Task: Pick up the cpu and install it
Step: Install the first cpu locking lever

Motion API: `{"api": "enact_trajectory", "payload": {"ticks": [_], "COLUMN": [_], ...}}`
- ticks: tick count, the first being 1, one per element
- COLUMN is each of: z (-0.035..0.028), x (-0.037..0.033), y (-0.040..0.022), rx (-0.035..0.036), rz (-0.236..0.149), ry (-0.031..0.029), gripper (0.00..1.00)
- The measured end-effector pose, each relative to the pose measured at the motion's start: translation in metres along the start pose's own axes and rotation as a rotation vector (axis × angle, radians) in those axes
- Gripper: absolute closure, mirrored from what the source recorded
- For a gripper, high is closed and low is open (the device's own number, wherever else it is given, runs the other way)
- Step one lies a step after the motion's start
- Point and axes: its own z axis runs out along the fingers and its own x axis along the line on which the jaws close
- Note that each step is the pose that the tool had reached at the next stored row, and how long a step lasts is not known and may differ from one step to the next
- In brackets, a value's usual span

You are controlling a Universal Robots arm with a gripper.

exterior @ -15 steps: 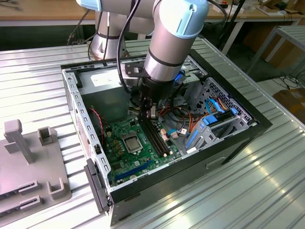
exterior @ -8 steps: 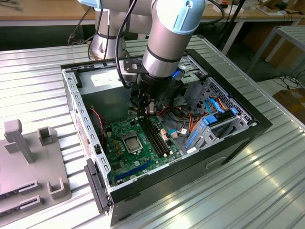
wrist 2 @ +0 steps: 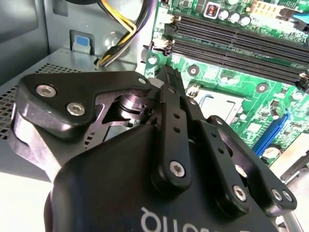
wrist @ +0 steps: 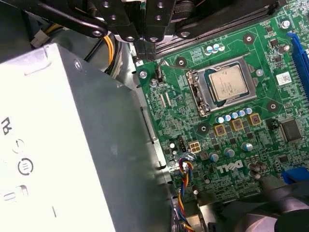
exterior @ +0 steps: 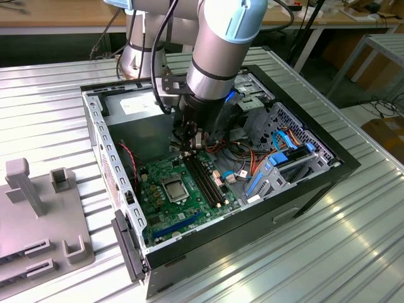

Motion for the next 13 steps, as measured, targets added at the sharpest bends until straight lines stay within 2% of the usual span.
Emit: {"api": "enact_trajectory", "payload": {"ticks": [3,13], "z": [0.0011,0.0006], "x": [0.001,0.0079], "y": [0.0027,0.0007], "rx": [0.0,-0.0001], "rz": [0.0,0.0], "ry": [0.0001,0.0], "gripper": [0.89,0.89]}}
